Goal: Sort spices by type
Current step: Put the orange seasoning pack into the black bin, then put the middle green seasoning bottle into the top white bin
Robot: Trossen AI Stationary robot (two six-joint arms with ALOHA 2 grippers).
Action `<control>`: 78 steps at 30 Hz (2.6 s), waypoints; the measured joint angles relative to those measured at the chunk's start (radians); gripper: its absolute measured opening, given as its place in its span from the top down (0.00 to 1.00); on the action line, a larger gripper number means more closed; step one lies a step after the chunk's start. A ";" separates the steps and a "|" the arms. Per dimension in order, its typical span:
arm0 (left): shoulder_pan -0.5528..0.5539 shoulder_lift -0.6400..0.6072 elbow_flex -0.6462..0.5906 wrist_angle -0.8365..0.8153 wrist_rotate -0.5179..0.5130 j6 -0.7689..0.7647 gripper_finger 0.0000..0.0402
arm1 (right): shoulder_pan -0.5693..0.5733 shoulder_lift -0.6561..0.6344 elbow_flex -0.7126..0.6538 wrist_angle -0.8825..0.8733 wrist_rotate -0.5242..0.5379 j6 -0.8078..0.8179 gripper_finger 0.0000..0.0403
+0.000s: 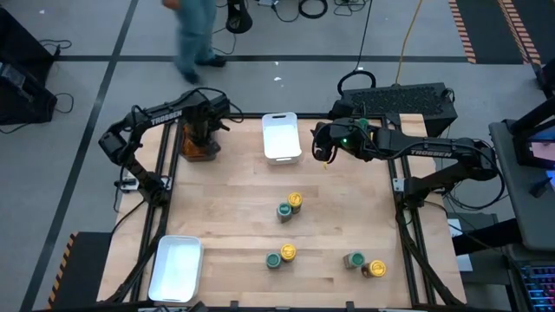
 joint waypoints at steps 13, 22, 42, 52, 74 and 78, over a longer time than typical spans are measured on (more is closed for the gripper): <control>0.000 0.000 0.000 0.012 -0.008 0.000 0.82 | 0.000 -0.001 0.000 0.000 0.000 -0.001 0.42; 0.000 0.000 0.027 -0.017 -0.037 0.000 0.65 | 0.000 -0.001 0.000 0.000 0.000 -0.001 0.42; -0.021 -0.059 0.377 -0.129 0.176 -0.022 0.55 | 0.025 -0.021 0.000 0.009 0.000 0.007 0.42; -0.188 -0.266 0.376 0.317 0.411 -0.025 0.55 | 0.083 -0.044 0.001 0.011 -0.176 0.212 0.42; -0.548 -0.293 0.042 0.703 0.644 0.213 0.55 | 0.322 -0.071 0.001 -0.074 -0.597 0.723 0.42; -0.610 -0.288 -0.017 0.805 0.605 0.170 0.55 | 0.357 -0.071 0.001 -0.105 -0.568 0.820 0.42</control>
